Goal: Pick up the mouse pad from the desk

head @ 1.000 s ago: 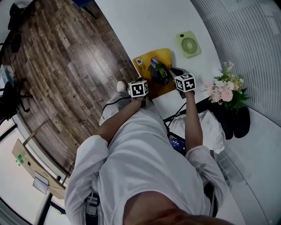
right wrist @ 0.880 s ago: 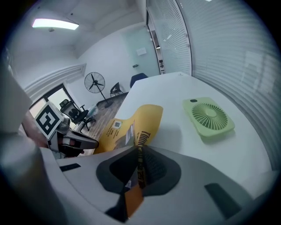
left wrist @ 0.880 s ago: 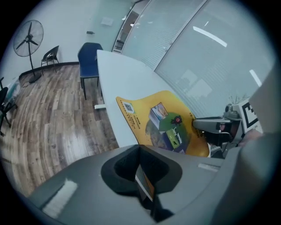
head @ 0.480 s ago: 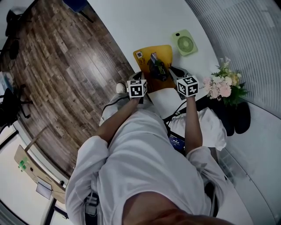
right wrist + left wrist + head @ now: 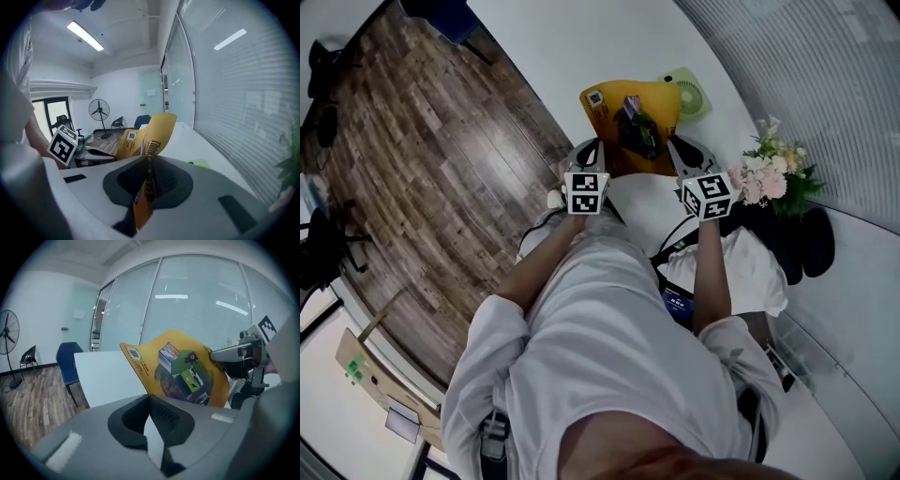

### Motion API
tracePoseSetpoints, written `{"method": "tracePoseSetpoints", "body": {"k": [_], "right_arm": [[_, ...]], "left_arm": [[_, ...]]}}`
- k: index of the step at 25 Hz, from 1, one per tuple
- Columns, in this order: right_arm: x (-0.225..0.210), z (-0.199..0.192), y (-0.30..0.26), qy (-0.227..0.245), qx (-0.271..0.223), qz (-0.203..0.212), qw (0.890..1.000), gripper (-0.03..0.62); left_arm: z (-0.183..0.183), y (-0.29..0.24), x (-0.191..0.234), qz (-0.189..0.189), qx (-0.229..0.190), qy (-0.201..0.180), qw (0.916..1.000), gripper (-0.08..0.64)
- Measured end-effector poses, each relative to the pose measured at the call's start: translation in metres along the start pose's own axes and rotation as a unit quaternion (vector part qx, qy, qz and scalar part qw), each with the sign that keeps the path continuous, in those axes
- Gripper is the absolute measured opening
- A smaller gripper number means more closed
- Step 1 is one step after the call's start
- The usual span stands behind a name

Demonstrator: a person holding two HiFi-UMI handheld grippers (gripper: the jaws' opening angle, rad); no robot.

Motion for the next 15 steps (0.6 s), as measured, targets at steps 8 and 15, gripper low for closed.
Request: {"method": "tracePoseSetpoints", "body": {"k": [8, 15], "right_arm": [[0.003, 0.08, 0.042, 0.046, -0.098, -0.074, 0.991, 0.034], [0.022, 0.141, 0.08, 0.067, -0.174, -0.136, 0.973, 0.034]], "left_arm": [[0.098, 0.034, 0.003, -0.024, -0.118, -0.076, 0.9898, -0.003], [0.178, 0.084, 0.001, -0.05, -0.202, -0.137, 0.9685, -0.003]]}}
Point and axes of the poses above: the fingertips, and each gripper's own axes: y backward along the fingers, x to its left, z out of its top, the point moved 3 cm from there along y, backward along the fingers, and after that the axes turned 3 degrees about y, right-handed, at the moved point
